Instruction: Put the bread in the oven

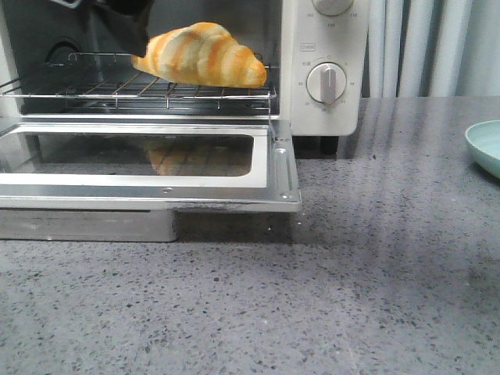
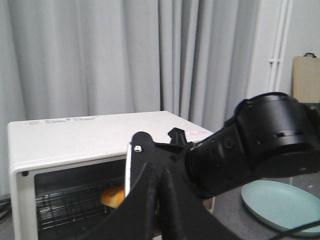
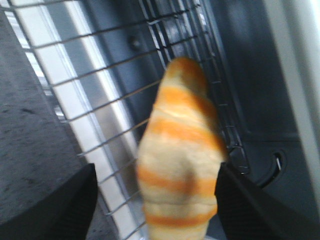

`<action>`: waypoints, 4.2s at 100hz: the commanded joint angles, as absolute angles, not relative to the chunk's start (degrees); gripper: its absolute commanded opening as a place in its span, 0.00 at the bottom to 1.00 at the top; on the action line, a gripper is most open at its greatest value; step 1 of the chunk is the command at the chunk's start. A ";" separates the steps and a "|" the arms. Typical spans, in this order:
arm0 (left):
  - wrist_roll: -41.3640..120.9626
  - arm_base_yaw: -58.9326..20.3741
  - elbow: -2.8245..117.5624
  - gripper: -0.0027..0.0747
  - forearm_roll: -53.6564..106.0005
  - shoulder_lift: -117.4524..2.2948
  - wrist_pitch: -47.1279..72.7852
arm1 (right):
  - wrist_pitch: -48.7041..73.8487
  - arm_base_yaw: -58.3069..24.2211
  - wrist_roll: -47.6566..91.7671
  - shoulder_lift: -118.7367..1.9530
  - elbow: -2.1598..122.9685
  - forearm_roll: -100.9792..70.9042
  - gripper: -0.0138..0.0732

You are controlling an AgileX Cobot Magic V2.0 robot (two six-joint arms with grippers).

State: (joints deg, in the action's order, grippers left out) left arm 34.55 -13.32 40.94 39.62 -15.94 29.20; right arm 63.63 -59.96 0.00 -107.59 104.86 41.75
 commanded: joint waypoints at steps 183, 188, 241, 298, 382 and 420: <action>15.61 2.31 7.57 0.01 30.96 1.79 6.90 | 68.93 -68.82 -22.31 -57.97 76.39 44.06 0.07; 15.61 2.31 7.57 0.01 30.96 1.79 6.90 | 67.82 -68.82 -23.94 -55.23 73.48 44.06 0.07; 15.61 2.31 7.57 0.01 30.96 1.79 6.90 | 60.05 -68.82 -38.67 -32.97 47.98 45.85 0.07; 15.61 2.31 7.57 0.01 30.96 1.79 6.90 | 39.74 -67.30 -37.28 -32.83 35.97 35.22 0.07; 15.61 2.31 7.57 0.01 30.96 1.79 6.90 | 5.77 -26.15 -2.96 -26.53 13.65 6.19 0.07; 15.61 2.31 7.57 0.01 30.96 1.79 6.90 | 5.87 -13.07 -2.96 -10.16 3.41 6.19 0.07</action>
State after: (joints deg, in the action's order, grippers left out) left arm 16.09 2.84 5.99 30.09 0.28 10.93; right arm 10.44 -15.47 -3.49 -13.23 3.07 6.04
